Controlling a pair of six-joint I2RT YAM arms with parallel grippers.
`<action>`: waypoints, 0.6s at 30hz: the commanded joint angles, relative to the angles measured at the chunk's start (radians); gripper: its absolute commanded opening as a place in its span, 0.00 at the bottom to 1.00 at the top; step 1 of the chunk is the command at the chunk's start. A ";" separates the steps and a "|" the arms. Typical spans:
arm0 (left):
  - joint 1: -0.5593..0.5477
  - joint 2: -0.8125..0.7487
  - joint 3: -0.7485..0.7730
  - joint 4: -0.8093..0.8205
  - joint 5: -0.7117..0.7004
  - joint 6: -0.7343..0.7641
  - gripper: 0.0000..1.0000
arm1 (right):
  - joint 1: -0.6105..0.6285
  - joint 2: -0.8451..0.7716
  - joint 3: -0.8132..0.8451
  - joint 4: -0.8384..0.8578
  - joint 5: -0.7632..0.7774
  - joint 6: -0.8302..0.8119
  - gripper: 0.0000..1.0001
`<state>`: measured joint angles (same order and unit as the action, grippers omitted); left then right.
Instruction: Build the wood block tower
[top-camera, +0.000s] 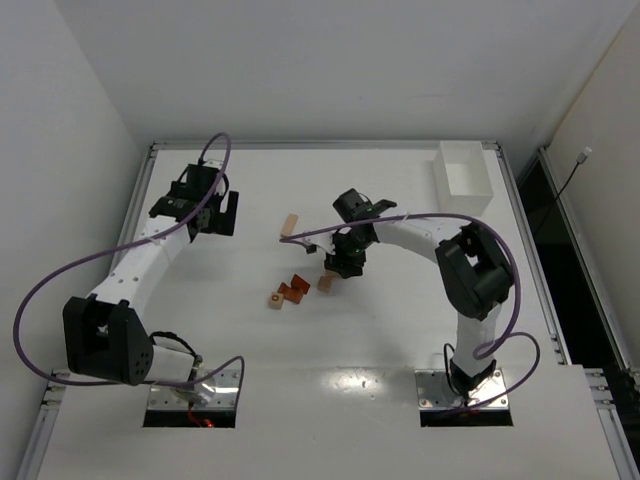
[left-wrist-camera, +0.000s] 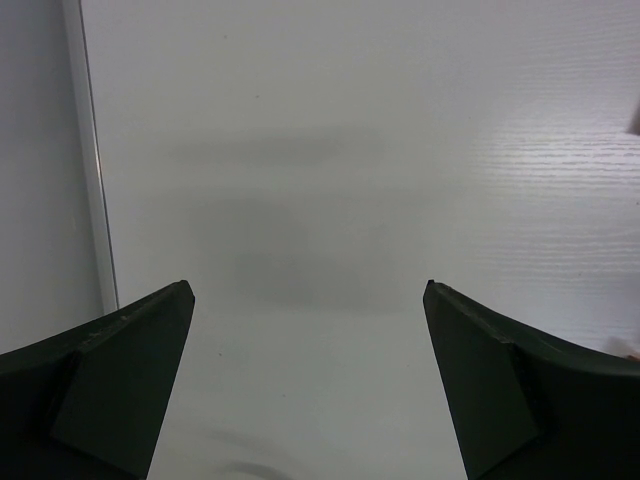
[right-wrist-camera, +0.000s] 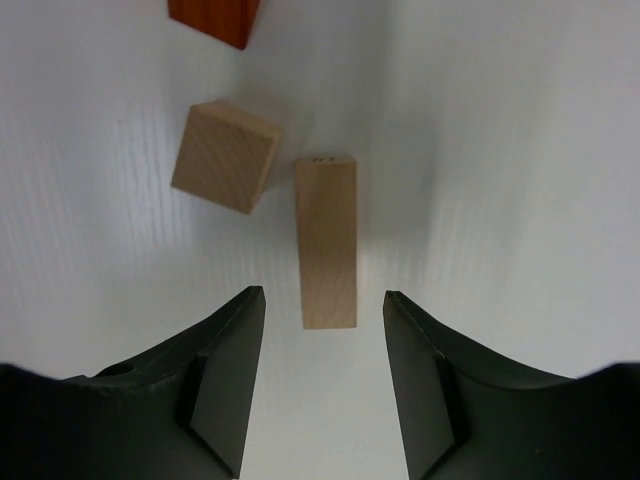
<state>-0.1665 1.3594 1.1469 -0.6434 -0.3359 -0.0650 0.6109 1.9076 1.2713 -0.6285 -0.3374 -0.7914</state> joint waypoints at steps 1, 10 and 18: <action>0.013 0.010 0.037 0.010 0.009 -0.012 0.99 | -0.002 0.042 0.081 0.018 0.014 0.009 0.48; 0.022 0.052 0.066 0.010 0.009 -0.012 0.99 | 0.016 0.074 0.092 -0.037 0.034 -0.034 0.47; 0.032 0.072 0.086 0.010 0.018 -0.012 0.99 | 0.027 0.103 0.092 -0.042 0.064 -0.055 0.45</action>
<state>-0.1543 1.4311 1.1843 -0.6445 -0.3260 -0.0650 0.6224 2.0048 1.3285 -0.6670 -0.2798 -0.8196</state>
